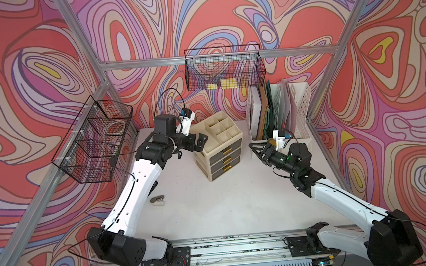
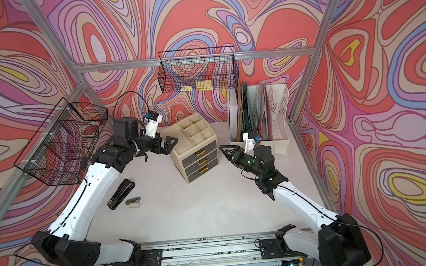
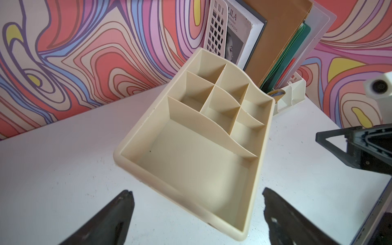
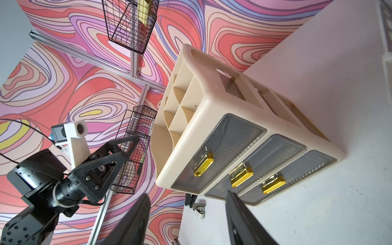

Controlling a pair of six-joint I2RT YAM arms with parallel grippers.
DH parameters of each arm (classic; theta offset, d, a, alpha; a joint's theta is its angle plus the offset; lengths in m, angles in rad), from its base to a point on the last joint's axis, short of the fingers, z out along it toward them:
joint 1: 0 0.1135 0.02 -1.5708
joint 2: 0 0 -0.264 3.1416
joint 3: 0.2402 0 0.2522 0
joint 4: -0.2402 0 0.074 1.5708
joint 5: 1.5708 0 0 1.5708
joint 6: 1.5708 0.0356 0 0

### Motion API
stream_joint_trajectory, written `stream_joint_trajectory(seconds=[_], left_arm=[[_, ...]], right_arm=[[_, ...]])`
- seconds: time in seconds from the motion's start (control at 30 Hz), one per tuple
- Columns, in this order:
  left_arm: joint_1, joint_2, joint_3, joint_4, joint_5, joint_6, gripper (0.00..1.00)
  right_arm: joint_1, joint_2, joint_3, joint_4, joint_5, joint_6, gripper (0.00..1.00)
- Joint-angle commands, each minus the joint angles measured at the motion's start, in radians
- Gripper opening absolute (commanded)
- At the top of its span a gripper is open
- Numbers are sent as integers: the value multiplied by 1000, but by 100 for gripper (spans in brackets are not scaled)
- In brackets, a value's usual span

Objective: Take the mice out of the drawer
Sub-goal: Open the drawer in the storage box.

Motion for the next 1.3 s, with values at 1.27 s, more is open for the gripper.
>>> stream_joint_trajectory(seconds=[1.27], left_arm=[[3,133,15,81,-164,18,95]], right_arm=[[161,435,103,423,5,255,30]])
